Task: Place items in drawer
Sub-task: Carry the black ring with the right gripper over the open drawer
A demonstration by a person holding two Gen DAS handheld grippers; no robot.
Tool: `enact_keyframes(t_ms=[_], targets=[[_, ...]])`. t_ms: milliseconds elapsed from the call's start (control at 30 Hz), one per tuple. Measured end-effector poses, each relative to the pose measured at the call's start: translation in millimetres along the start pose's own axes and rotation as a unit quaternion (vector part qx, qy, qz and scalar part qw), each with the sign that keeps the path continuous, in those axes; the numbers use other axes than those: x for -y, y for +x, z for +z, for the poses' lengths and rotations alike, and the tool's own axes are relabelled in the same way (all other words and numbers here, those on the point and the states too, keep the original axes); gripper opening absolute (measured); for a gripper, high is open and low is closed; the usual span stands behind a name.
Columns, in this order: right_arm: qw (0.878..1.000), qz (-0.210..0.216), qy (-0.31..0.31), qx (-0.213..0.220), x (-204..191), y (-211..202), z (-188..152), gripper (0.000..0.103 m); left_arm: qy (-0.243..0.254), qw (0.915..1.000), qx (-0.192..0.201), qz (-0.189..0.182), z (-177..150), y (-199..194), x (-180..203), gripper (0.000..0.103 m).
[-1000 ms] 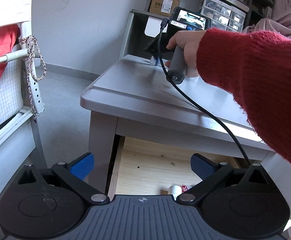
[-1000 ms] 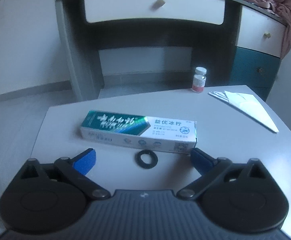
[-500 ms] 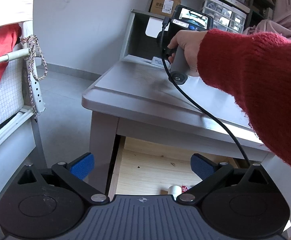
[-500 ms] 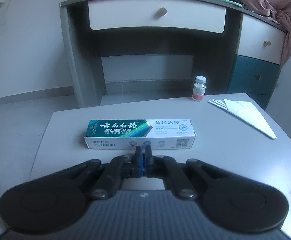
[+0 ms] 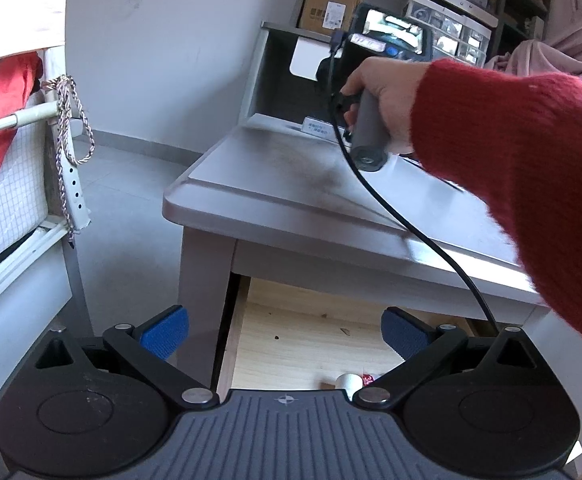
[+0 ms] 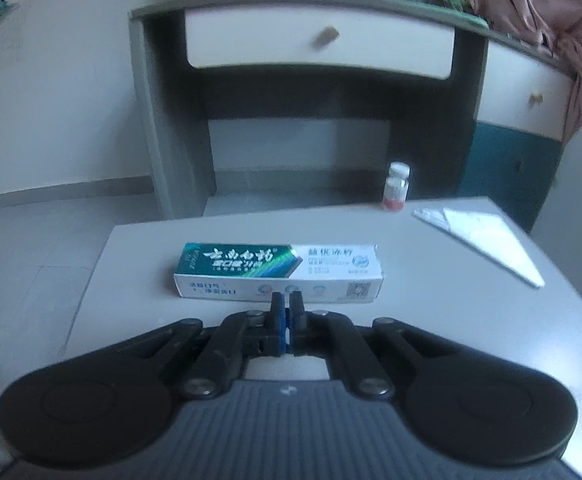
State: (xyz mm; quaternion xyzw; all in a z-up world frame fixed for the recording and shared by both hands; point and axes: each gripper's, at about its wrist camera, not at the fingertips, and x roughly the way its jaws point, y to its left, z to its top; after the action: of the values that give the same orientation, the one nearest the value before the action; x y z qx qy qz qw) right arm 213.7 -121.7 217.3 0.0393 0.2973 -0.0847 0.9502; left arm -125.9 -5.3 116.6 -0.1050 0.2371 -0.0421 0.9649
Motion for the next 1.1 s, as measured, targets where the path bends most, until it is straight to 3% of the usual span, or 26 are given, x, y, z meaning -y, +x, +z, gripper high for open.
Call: enact_keyframes(t_ms=[567,1100], targets=[[0.995,0.074,-0.031,0.052,60,-107,-32,0.002,0.007,0.9996,0.02,0.017,-1,-18,0,0.103],[0.985,0.121,-0.072,0.096,138,-216,-116,0.002,0.022,0.9989,0.031,0.029,-7,-28,4,0.103]])
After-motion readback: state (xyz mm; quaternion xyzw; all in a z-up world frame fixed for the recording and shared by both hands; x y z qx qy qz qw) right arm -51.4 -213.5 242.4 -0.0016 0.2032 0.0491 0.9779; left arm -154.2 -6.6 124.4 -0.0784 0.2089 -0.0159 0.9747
